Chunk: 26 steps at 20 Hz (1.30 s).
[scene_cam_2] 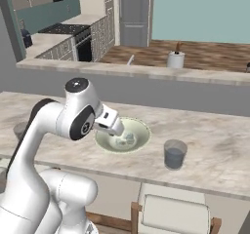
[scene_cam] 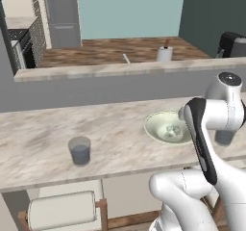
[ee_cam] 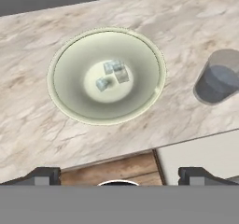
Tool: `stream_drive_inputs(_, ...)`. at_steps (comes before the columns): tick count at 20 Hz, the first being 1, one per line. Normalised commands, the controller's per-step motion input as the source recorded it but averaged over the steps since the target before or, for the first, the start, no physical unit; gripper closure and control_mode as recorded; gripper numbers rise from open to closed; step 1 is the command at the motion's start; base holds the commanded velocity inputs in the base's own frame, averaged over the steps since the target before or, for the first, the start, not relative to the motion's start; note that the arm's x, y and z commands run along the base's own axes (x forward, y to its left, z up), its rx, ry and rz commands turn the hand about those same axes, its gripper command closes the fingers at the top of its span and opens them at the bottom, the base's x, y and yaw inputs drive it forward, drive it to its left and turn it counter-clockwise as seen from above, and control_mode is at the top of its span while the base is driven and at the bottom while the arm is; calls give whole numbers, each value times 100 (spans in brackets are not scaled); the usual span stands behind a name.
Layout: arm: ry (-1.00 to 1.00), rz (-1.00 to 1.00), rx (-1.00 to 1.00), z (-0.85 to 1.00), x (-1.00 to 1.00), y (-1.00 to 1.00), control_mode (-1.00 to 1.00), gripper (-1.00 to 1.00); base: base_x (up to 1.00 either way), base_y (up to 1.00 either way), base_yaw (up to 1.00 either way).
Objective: There are four ice cubes in the ice bowl. Place two ice cubes in each glass of water.
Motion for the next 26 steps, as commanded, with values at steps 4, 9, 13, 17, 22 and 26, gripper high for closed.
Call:
stream_drive_inputs(4, 4, 8, 0, -30, 5, -10, -100, -100, 0, 0, 0)
stream_drive_inputs(9, 8, 12, -3, -28, 17, -1, -100, -100, 0, 0, 0)
stream_drive_inputs(13, 10, 17, -8, -19, 32, 2, -100, -100, 0, 0, 0)
stream_drive_inputs(17, 10, 20, -14, -11, 28, 1, -100, -100, 0, 0, 0)
stream_drive_inputs(22, 1, 15, -5, -18, 12, -1, -100, -100, 0, 0, 0)
stream_drive_inputs(26, 0, 2, 2, -21, 0, -38, -100, -100, 0, 0, 0)
